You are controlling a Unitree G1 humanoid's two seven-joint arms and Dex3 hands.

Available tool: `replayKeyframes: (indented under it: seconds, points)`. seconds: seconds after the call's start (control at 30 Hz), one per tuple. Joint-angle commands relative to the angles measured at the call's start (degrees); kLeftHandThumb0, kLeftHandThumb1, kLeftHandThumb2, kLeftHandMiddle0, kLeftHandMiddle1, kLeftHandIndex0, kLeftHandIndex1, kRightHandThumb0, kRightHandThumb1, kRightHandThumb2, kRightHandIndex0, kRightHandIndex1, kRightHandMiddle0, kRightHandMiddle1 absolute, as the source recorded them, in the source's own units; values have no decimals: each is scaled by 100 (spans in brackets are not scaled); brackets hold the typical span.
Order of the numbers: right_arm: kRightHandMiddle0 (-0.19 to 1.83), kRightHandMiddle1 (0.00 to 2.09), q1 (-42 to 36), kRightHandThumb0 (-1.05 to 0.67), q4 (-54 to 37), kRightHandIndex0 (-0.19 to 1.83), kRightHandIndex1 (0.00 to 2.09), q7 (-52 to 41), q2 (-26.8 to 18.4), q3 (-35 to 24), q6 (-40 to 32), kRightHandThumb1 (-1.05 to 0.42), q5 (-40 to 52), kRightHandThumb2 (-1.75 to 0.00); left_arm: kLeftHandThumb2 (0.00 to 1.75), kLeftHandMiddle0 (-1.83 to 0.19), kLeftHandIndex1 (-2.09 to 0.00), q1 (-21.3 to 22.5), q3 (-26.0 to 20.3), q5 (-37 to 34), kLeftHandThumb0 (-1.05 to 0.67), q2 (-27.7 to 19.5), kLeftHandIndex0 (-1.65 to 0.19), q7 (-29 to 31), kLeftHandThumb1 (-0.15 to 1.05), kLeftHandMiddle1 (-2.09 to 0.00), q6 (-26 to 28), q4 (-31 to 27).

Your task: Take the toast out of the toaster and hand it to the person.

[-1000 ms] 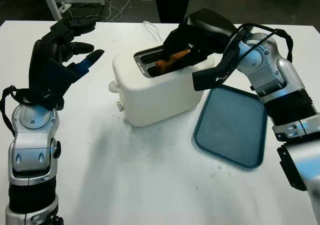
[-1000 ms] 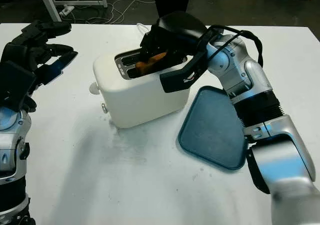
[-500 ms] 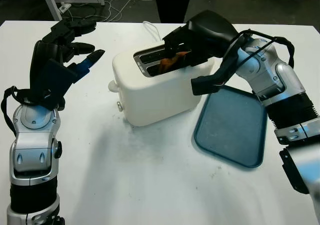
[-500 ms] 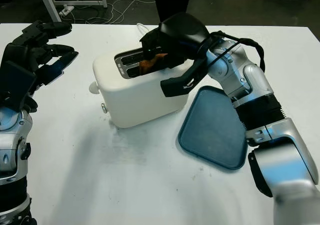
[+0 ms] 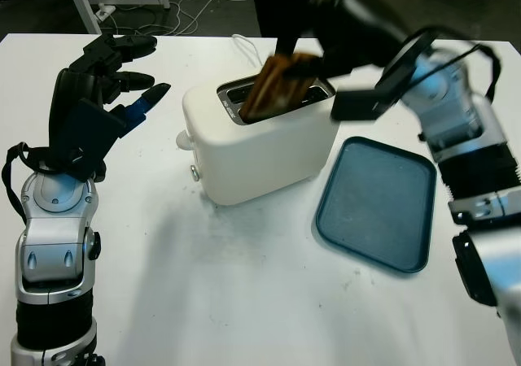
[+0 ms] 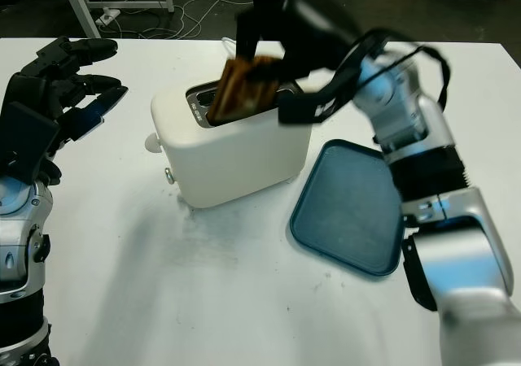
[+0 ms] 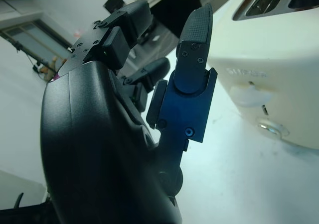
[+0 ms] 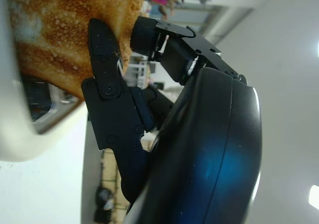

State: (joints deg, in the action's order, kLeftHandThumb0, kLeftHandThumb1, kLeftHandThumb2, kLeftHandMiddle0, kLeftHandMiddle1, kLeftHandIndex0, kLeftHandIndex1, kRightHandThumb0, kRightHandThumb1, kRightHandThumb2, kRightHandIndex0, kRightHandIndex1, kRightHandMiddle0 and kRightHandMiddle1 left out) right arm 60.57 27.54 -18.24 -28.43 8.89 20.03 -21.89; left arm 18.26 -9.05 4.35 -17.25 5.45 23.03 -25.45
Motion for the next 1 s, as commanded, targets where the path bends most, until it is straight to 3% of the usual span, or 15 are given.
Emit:
replayKeyframes:
  seconds: [0.0,0.23,0.5,0.63,0.83,0.97]
  points:
    - [79,175,315,-42,294,106,175,-112,-62,-226,26,-92,348,-43,8,-39,-55,-64,8,0,-48,18,-45,-25,92,-91,23,-73]
    - [86,175,827,-52,600,110,175,82,-414,-651,-78,-92,525,-35,8,-39,-55,-80,1,-3,-49,46,-45,-45,92,-91,56,-112]
    - [85,175,714,-52,1428,112,175,988,-515,-908,-362,-92,440,-34,8,-39,-54,-111,-37,-16,-50,60,-45,-39,92,-90,115,-151]
    - [79,175,550,-44,2253,108,175,1104,-400,-1201,-231,-92,863,-33,9,-40,-53,-103,-33,1,-49,55,-45,-37,92,-90,93,-131]
    - [69,175,357,-26,2977,95,175,1698,-174,-1194,-384,-92,876,-35,9,-39,-54,-87,4,-38,-49,54,-45,14,92,-92,-93,15]
    - [48,173,396,-18,3423,83,175,1985,115,-1496,-709,-92,1263,-37,9,-38,-55,-68,5,-34,-49,49,-45,15,92,-94,-109,32]
